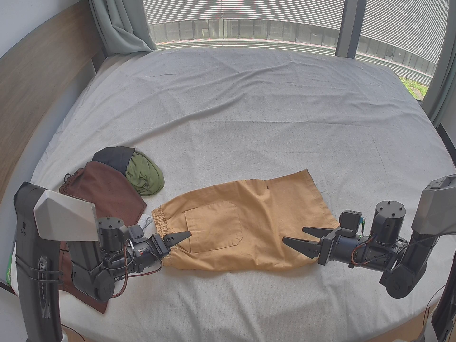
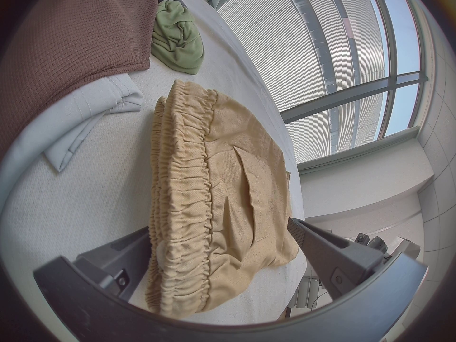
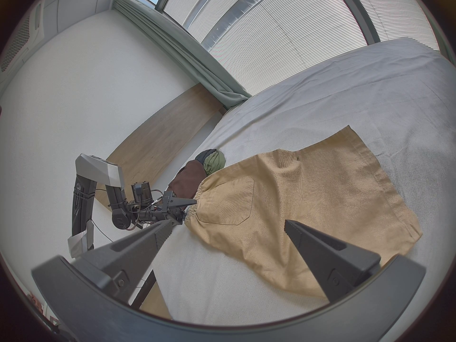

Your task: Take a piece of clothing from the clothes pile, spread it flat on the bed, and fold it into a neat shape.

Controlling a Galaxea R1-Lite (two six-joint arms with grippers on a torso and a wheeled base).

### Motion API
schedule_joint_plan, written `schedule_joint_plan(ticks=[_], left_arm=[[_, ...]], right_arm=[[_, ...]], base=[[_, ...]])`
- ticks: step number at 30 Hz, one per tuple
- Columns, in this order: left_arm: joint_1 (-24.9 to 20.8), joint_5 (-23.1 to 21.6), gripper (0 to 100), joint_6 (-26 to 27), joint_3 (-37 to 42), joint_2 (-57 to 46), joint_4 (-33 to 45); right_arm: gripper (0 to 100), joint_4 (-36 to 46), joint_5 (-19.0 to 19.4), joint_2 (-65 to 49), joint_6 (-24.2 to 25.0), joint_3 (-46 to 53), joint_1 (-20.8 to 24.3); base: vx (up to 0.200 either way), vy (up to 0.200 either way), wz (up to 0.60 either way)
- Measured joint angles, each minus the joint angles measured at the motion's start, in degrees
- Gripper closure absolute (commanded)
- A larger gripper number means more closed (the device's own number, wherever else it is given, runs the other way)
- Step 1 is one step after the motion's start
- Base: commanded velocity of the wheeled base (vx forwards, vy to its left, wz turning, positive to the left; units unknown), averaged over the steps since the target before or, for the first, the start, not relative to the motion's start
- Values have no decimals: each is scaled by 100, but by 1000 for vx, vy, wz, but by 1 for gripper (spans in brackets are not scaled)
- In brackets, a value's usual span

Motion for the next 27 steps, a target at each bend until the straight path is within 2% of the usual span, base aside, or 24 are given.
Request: schedule_joint_plan(ticks=[1, 2, 16, 27], left_arm=[[2, 0, 0, 0, -2, 4, 0], [4, -2, 100, 0, -5, 10, 0], [45, -27, 100, 74, -61, 95, 0], [69, -216, 100, 525, 2, 67, -2]], right_arm=[[0, -2, -2, 0, -1, 0, 0], [0, 0, 0, 0, -1, 0, 0], [0, 0, -2, 4, -4, 0, -7], [0, 0, -2, 4, -4, 0, -11]], base=[[0, 0, 0], [0, 0, 0], [0, 0, 0], [0, 0, 0]])
